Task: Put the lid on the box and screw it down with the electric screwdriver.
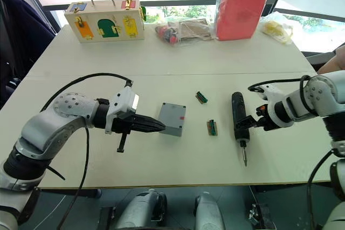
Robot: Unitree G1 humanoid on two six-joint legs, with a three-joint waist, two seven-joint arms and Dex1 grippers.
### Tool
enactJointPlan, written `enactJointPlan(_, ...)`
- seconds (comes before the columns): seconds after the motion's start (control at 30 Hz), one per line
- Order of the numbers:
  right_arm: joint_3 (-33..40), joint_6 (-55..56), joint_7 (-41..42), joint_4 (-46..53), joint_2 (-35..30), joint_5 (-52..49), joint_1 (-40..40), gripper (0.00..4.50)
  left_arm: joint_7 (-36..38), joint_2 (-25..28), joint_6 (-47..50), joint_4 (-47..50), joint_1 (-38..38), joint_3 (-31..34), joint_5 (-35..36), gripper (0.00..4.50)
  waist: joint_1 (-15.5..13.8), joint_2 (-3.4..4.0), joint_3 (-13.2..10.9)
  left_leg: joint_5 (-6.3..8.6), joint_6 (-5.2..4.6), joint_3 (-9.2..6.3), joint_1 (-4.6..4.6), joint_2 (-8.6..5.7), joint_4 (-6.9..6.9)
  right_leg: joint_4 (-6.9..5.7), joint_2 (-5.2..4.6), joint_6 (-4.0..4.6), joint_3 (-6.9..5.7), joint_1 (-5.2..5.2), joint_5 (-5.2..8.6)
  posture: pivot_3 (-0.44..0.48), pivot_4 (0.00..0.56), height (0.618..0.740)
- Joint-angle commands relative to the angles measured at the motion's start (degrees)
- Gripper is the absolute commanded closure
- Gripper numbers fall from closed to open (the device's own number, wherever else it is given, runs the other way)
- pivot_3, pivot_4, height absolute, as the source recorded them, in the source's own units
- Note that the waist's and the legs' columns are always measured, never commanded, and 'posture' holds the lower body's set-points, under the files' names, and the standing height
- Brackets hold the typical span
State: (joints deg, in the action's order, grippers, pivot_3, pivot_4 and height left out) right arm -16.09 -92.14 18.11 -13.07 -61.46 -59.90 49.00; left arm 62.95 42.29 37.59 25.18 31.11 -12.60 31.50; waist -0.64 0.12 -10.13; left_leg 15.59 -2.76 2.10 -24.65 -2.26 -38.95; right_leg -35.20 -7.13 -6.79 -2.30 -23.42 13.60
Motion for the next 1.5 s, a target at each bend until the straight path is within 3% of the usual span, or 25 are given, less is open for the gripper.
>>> enactJointPlan(0.03,-0.18,-0.36,-3.15,-0.32,2.29,1.03,0.86,0.03,-1.44,0.00,0.79,2.21,-0.99,1.34,0.42,4.50,0.02,0.00,0.00,0.00,0.00,0.00,-0.01,0.00,-0.01,0.00,0.01,-0.03,0.00,0.00,-0.02,0.000,0.150,0.740)
enactJointPlan(0.13,-1.63,-0.36,-3.62,2.38,1.97,1.28,0.09,0.61,-2.19,0.10,1.22,2.48,-1.74,1.93,0.68,4.50,-0.08,-0.02,0.01,0.00,-0.01,-0.01,-0.02,0.01,-0.04,-0.01,0.04,-0.10,-0.07,0.01,-0.06,0.000,0.150,0.740)
enactJointPlan(0.37,-3.17,-0.36,-4.52,5.03,0.30,-1.80,-1.62,2.71,-3.06,-0.35,0.84,1.63,-2.09,2.07,0.32,4.50,-0.03,-0.02,0.01,0.10,-0.19,-0.01,-0.02,0.00,-0.07,-0.01,0.06,-0.13,-0.07,0.02,-0.07,0.000,0.150,0.740)
enactJointPlan(0.5,1.89,1.23,-6.41,1.81,3.11,5.75,0.69,2.73,-2.56,0.02,-0.39,-1.31,-1.79,2.46,-0.54,4.50,0.00,-0.02,0.01,0.10,-0.19,-0.01,-0.02,0.00,-0.08,-0.01,0.08,-0.13,-0.08,0.04,-0.07,0.000,0.150,0.740)
enactJointPlan(0.67,2.59,23.78,-5.10,8.41,1.69,21.76,0.70,2.73,-1.39,-0.03,-1.77,-8.61,0.13,4.92,-0.35,4.50,-0.04,0.14,-0.08,0.12,-0.24,0.10,-0.02,-0.03,-0.17,-0.05,0.12,-0.13,-0.01,-0.01,-0.07,0.000,0.150,0.740)
enactJointPlan(0.8,20.69,33.37,-12.97,15.36,14.17,19.87,-2.60,2.73,-0.33,-0.67,-2.93,-13.27,0.81,4.68,-1.72,4.50,0.30,0.12,-0.09,-0.09,0.11,0.15,-0.16,0.05,-0.13,-0.11,0.22,-0.26,0.01,-0.21,-0.05,0.000,0.150,0.740)
enactJointPlan(0.93,26.58,43.65,-14.08,30.89,26.23,18.28,-7.58,2.73,-0.11,-2.01,-2.65,-16.07,2.69,5.06,-1.74,4.50,0.27,0.11,-0.09,-0.20,0.30,0.15,-0.32,0.18,0.08,-0.24,0.31,-0.26,0.03,-0.42,-0.05,0.000,0.150,0.740)
enactJointPlan(1.03,25.81,53.03,-14.42,39.74,37.23,18.45,-12.84,2.73,0.06,-3.67,-2.06,-18.78,5.99,4.18,-2.34,4.50,0.11,0.09,-0.08,-0.28,0.40,0.10,-0.58,0.18,-0.08,-0.56,0.33,-0.26,0.03,-0.74,-0.05,0.000,0.150,0.740)
enactJointPlan(1.17,21.82,58.34,-9.56,42.09,43.94,19.29,-19.11,2.73,1.99,-5.01,-3.00,-20.84,8.79,0.56,-5.00,4.50,-0.25,0.05,-0.06,-0.28,0.38,-0.02,-0.67,0.03,-0.24,-0.84,0.30,-0.25,0.02,-0.77,-0.05,0.000,0.150,0.740)
enactJointPlan(1.5,16.36,64.37,-4.19,40.35,45.68,27.29,-25.12,2.73,4.56,-8.97,-8.05,-26.09,11.10,-4.64,-11.63,4.50,0.37,0.06,-0.06,-0.30,0.39,0.03,-0.66,0.04,-0.24,-0.89,0.40,-0.26,0.22,-0.89,-0.03,0.000,0.150,0.740)
